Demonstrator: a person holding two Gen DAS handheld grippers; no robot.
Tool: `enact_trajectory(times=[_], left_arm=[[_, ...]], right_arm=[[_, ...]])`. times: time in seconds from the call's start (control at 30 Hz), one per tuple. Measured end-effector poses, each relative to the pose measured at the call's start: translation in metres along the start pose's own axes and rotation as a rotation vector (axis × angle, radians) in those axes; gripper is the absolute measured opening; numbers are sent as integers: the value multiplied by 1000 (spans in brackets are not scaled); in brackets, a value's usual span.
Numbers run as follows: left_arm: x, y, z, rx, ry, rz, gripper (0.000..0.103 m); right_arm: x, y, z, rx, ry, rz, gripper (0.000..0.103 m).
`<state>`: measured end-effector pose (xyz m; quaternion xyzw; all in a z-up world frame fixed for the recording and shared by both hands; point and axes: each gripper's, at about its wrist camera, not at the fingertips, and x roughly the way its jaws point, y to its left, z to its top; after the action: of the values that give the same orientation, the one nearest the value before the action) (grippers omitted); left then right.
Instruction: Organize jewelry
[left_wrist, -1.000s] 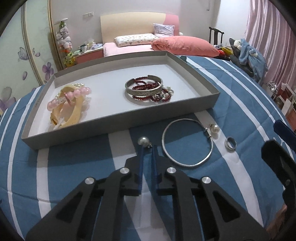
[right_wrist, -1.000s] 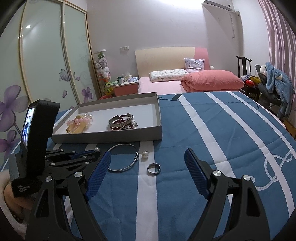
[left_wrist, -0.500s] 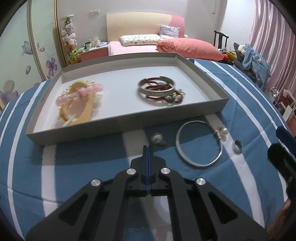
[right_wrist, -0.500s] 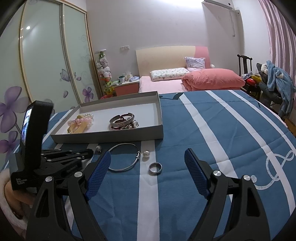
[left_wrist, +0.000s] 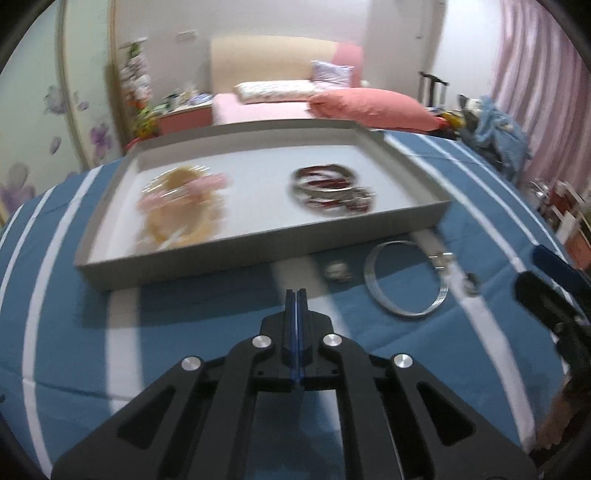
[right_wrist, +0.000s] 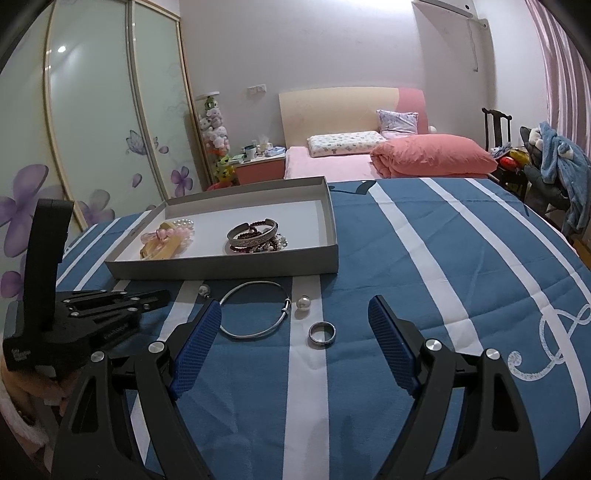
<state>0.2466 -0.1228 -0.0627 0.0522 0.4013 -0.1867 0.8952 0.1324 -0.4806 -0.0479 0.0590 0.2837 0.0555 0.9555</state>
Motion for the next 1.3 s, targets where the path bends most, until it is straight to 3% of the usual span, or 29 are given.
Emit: enact_trajectory(times=[0.07, 0.2, 0.33, 0.53, 0.67, 0.83, 1.0, 1.17, 1.3], left_arm=[[3, -11, 3, 19, -3, -17, 13], [13, -24, 12, 20, 1, -29, 17], [22, -33, 18, 28, 3, -18, 28], [35, -34, 24, 21, 30, 14, 28], [42, -35, 26, 27, 60, 31, 16], [40, -29, 24, 24, 60, 43, 15], [26, 2, 12, -26, 57, 82, 15], [4, 59, -7, -105, 55, 170, 15], [-10, 89, -18, -154, 52, 209, 15]], right_arm=[[0, 0, 0, 3, -1, 0, 82], [0, -3, 1, 19, -2, 7, 82], [3, -9, 3, 32, 3, 19, 82], [6, -18, 4, 72, 19, 54, 82], [6, -21, 5, 85, 20, 65, 82], [6, -22, 4, 88, 19, 63, 82], [5, -21, 4, 74, 23, 51, 82], [9, -18, 4, 45, 50, 27, 81], [17, -16, 3, 21, 106, 7, 71]])
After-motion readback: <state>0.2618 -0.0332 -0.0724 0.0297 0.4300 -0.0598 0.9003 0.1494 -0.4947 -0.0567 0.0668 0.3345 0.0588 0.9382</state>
